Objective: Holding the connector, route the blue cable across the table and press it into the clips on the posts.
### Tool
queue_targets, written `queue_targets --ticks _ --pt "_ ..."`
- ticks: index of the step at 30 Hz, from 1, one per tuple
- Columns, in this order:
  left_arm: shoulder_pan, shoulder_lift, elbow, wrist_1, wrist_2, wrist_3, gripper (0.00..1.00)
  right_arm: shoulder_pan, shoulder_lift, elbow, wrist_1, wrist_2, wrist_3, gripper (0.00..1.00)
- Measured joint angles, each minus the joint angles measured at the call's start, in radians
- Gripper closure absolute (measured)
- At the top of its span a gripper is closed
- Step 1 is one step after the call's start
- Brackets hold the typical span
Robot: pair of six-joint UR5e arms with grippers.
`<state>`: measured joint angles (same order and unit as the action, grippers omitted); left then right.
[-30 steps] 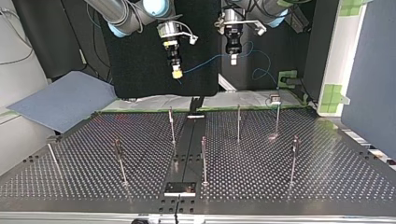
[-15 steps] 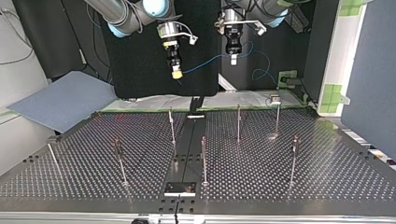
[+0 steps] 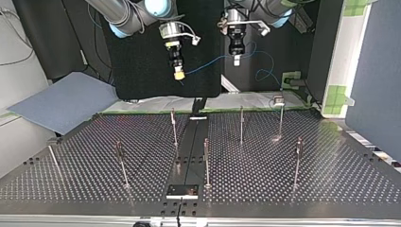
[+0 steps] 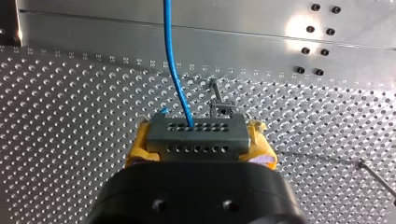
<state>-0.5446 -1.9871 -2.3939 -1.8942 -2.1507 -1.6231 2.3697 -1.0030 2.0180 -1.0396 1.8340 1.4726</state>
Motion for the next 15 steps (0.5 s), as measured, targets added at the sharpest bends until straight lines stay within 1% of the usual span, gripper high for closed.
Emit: queue_targets --ticks 3,7,10,15 --pt "0.003 0.016 -0.016 -0.016 0.004 0.016 1.0 0.007 -0.013 0.003 0.015 0.015 -0.004 1.0" --pt "0.004 0.051 -0.044 -0.042 0.005 0.046 1.0 0.01 -0.023 0.004 0.043 0.038 -0.005 1.0" --pt "0.004 0.068 -0.052 -0.049 0.005 0.055 1.0 0.01 -0.025 0.004 0.05 0.043 -0.006 1.0" --pt "0.004 0.075 -0.055 -0.051 0.006 0.058 1.0 0.01 -0.026 0.005 0.053 0.045 -0.006 1.0"
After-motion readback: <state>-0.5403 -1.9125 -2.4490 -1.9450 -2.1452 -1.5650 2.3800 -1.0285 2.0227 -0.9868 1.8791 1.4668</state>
